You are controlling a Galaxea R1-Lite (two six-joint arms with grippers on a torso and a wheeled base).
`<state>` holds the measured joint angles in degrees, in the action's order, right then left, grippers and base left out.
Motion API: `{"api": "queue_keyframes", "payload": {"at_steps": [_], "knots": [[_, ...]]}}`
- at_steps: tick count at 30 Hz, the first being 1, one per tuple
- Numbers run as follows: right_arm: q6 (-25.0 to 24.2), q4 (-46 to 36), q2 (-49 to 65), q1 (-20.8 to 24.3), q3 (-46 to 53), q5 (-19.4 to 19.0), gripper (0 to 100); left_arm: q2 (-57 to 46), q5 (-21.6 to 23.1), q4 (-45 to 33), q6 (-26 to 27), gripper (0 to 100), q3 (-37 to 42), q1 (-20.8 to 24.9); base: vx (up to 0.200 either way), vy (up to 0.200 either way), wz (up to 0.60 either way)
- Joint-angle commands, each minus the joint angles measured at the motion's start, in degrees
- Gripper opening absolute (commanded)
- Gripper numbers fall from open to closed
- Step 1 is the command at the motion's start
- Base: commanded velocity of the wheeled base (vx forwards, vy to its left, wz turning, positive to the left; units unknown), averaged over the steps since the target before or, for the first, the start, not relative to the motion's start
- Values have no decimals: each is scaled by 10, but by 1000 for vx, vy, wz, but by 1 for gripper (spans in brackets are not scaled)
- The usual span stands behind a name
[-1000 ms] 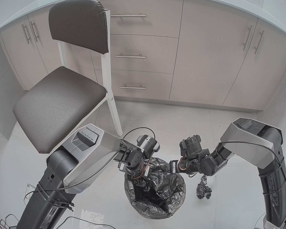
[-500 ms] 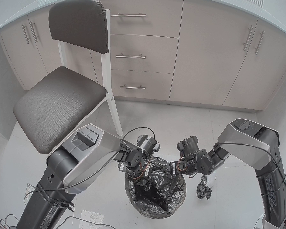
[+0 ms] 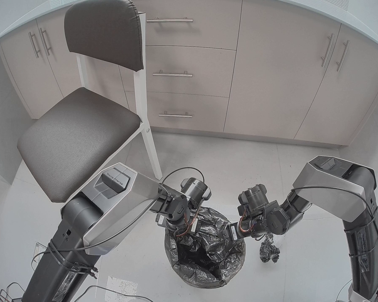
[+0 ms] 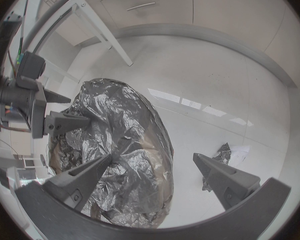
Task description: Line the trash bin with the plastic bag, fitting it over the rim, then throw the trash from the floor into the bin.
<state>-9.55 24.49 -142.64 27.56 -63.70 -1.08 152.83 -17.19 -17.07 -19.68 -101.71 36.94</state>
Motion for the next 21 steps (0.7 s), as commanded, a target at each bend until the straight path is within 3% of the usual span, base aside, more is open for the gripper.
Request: {"api": "queue_keyframes", "payload": {"at_steps": [1,10,16,21], "knots": [[13,-1,-4,0,1,5,100,1,0,0,0,100,-1,0,0,0,0],[10,-37,-12,-2,-27,15,100,0,0,0,-4,100,-1,1,0,0,0],[-35,-53,-19,-1,-54,35,100,-4,0,-1,-7,100,1,1,0,0,0],[-42,-53,-20,-1,-58,41,100,-9,1,-17,-12,100,0,3,0,0,0]]}}
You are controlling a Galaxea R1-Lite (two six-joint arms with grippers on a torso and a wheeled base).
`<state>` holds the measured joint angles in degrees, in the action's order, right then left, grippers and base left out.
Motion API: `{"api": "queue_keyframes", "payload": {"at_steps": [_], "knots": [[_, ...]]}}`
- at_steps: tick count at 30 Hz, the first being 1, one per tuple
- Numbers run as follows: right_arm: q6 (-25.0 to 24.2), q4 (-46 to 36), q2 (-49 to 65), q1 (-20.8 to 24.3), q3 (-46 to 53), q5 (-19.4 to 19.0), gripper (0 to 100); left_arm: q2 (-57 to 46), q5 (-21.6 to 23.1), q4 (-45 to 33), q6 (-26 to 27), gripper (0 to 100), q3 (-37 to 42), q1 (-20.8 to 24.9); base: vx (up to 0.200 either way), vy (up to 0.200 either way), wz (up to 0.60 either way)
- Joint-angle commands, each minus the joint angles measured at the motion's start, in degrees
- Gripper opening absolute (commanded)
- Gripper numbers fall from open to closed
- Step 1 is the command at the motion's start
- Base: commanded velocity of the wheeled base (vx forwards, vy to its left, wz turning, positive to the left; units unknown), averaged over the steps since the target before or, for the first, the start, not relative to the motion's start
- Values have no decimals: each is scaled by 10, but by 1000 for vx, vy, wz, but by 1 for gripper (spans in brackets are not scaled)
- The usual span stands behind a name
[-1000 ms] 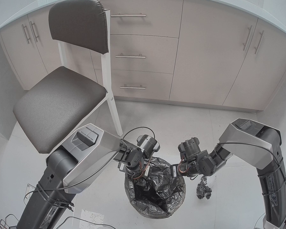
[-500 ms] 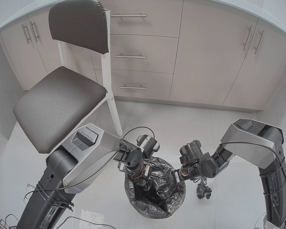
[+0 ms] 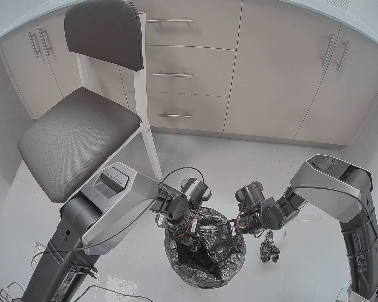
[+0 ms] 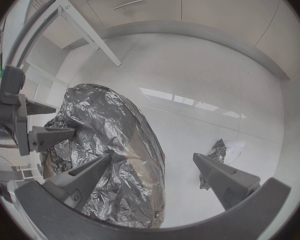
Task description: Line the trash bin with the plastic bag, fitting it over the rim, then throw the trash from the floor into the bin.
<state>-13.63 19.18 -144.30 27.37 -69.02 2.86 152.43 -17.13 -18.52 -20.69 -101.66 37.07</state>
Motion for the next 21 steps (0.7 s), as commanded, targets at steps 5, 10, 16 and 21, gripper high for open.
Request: {"api": "queue_keyframes", "payload": {"at_steps": [5,10,16,21], "knots": [[-18,-1,-5,1,-12,7,100,-4,3,-9,-10,100,0,10,0,0,0],[-17,5,-2,1,-3,7,100,-11,4,-11,-13,100,1,10,0,0,0],[-17,-1,38,-1,24,-49,100,-41,28,-47,-49,100,8,29,0,0,0],[-12,-39,98,3,52,-127,100,-73,111,-102,-101,100,8,53,0,0,0]]}}
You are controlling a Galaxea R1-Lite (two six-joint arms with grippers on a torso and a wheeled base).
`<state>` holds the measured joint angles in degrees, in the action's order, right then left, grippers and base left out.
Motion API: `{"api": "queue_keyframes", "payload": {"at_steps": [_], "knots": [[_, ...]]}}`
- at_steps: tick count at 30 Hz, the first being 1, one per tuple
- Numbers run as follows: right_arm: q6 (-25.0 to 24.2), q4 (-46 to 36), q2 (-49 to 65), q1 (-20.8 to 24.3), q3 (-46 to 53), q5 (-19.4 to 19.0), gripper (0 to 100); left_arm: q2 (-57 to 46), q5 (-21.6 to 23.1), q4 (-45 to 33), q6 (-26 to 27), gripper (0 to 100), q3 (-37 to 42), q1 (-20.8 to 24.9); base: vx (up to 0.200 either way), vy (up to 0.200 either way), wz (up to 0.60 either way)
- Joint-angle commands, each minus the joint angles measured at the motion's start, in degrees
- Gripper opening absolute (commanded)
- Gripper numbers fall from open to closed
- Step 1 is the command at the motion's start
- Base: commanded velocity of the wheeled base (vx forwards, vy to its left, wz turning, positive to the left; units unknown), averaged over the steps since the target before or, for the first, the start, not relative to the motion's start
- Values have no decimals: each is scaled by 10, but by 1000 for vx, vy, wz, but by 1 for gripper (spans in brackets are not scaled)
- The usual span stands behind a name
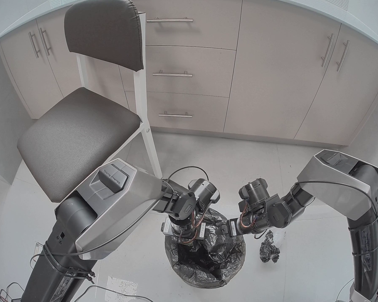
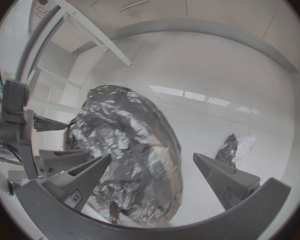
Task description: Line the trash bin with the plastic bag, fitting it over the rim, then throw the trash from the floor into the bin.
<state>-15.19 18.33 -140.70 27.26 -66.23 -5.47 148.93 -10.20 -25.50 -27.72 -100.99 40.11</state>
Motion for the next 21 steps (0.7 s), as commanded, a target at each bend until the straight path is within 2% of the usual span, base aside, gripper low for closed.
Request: {"api": "queue_keyframes", "payload": {"at_steps": [1,5,8,12,13,15,18,21], "knots": [[3,-45,73,6,24,-60,100,-45,54,-39,-36,100,4,26,0,0,0],[2,-107,120,4,17,-130,100,-93,97,-53,-58,100,28,35,0,0,0],[-2,-125,154,-2,16,-165,100,-140,132,-53,-75,100,59,45,0,0,0],[-2,-127,159,-2,16,-169,100,-148,136,-53,-78,100,63,47,0,0,0],[-5,-152,203,-10,17,-189,100,-225,176,-53,-103,100,109,59,0,0,0],[-12,-154,216,-10,18,-189,100,-251,184,-50,-110,100,125,59,0,0,0],[-62,-149,252,-12,17,-185,100,-315,185,-43,-115,100,163,52,0,0,0],[-106,-142,276,-41,5,-183,100,-378,183,-39,-115,100,192,29,0,0,0]]}}
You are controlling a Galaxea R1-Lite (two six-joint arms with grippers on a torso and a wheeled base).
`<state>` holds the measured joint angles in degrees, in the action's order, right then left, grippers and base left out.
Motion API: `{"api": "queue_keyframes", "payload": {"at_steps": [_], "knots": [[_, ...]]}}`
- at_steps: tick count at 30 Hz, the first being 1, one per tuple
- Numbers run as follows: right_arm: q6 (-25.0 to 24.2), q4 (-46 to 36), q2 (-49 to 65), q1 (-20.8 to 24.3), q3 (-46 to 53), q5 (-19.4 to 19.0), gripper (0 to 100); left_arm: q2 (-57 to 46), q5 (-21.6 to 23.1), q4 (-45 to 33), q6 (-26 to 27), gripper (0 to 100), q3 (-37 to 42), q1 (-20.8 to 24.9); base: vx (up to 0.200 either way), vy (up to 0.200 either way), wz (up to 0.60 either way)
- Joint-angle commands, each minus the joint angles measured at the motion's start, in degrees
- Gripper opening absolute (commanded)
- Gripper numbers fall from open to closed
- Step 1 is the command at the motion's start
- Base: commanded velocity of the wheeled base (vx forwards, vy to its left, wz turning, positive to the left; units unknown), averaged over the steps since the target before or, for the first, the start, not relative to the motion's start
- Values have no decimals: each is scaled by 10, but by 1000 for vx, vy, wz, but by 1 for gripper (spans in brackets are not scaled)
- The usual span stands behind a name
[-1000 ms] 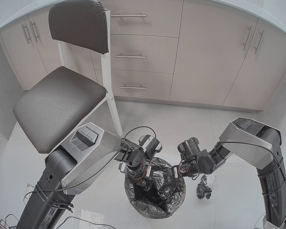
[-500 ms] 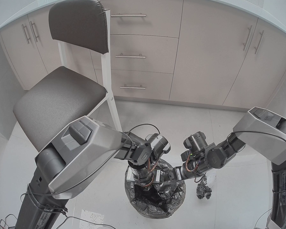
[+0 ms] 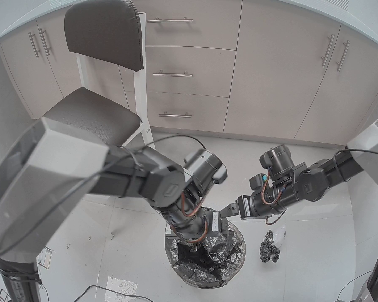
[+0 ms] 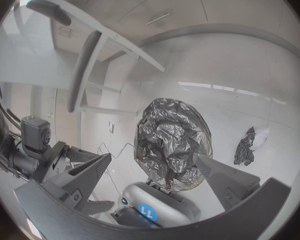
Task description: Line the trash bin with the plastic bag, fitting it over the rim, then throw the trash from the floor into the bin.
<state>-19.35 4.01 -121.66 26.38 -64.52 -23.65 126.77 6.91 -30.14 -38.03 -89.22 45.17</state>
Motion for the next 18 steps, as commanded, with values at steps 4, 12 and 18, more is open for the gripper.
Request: {"api": "queue_keyframes", "payload": {"at_steps": [4,12,18], "knots": [[-83,2,92,-61,-27,16,100,-217,10,8,-12,100,95,-54,0,0,0],[-85,0,131,-110,-39,81,100,-386,9,8,-13,100,193,-143,0,0,0],[-75,0,146,-126,-41,138,100,-504,4,8,-17,100,258,-184,0,0,0]]}}
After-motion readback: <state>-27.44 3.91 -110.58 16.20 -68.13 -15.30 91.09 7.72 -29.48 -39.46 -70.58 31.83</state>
